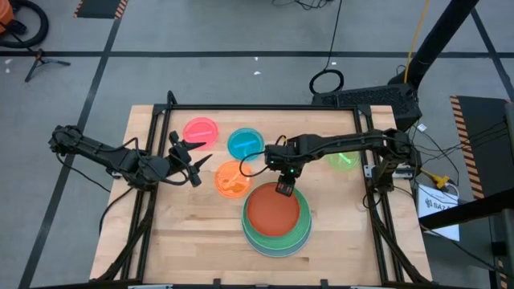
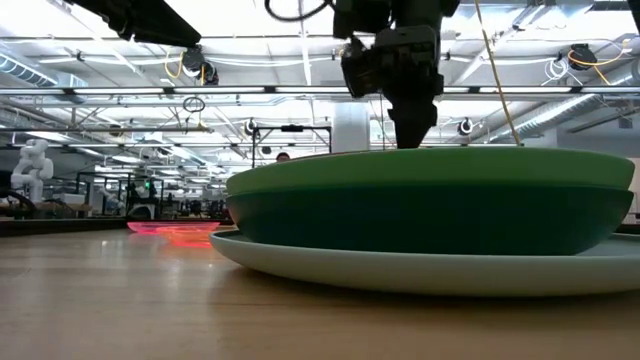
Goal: Stack plastic plates
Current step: Stack the blue plate on top of the dark orange plate
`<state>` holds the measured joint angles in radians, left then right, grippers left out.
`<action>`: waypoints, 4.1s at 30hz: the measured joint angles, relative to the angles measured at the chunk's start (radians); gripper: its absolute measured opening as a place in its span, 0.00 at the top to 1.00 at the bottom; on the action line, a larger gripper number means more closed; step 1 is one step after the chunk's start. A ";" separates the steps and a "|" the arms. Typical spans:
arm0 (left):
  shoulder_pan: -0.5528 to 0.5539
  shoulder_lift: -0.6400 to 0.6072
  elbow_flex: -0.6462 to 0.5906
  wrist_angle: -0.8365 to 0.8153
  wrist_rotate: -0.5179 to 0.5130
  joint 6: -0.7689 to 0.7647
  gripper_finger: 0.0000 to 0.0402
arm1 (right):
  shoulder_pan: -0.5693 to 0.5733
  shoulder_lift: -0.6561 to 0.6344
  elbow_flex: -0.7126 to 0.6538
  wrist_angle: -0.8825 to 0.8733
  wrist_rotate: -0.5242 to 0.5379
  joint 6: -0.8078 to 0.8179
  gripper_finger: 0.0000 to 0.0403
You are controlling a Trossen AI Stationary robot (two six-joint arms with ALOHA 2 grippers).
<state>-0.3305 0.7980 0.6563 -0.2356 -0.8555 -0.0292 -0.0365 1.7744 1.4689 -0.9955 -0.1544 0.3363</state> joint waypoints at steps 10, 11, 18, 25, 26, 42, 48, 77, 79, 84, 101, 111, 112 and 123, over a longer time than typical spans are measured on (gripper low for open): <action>0.000 0.000 0.000 0.000 0.000 -0.034 0.48 | 0.092 -0.159 -0.060 0.180 0.173 -0.113 0.73; 0.000 0.000 0.000 0.000 0.000 -0.037 0.48 | 0.098 -0.182 -0.085 0.233 0.182 -0.122 0.73; 0.004 0.000 0.000 0.002 0.001 -0.098 0.48 | 0.111 -0.335 -0.318 0.598 0.185 -0.218 0.73; 0.058 0.010 0.000 0.001 0.033 -0.276 0.48 | 0.110 -0.504 -0.533 0.841 0.180 -0.323 0.73; 0.069 0.017 0.000 0.000 0.060 -0.291 0.48 | 0.110 -0.529 -0.560 0.870 0.180 -0.323 0.73; 0.328 0.323 0.107 -0.021 0.411 -0.304 0.48 | 0.111 -0.770 -0.780 1.100 0.043 -0.505 0.73; 0.399 0.435 0.217 -0.123 0.465 -0.267 0.48 | 0.110 -0.835 -0.817 1.096 0.046 -0.533 0.73; 0.856 0.962 0.551 -0.327 0.917 0.387 0.48 | 0.110 -0.916 -0.825 1.006 0.048 -0.532 0.73; 0.878 0.984 0.551 -0.313 0.917 0.386 0.48 | 0.110 -0.916 -0.825 1.006 0.048 -0.532 0.73; 0.914 1.024 0.551 -0.260 0.919 0.388 0.48 | 0.110 -0.916 -0.825 1.004 0.049 -0.534 0.73; 0.965 1.047 0.551 -0.185 0.971 0.406 0.48 | 0.108 -0.916 -0.825 0.998 0.053 -0.539 0.73; 0.961 1.073 0.550 -0.197 0.990 0.335 0.48 | 0.108 -0.916 -0.825 0.992 0.054 -0.539 0.73; 0.960 1.084 0.551 -0.188 0.990 0.334 0.48 | 0.108 -0.916 -0.824 0.991 0.054 -0.539 0.73; 0.960 1.155 0.551 -0.210 0.979 0.320 0.48 | 0.108 -0.916 -0.824 0.983 0.081 -0.539 0.73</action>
<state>0.6296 1.9528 1.2074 -0.4454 0.1236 0.2907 0.0711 0.8585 0.6449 -0.0121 -0.0738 -0.2028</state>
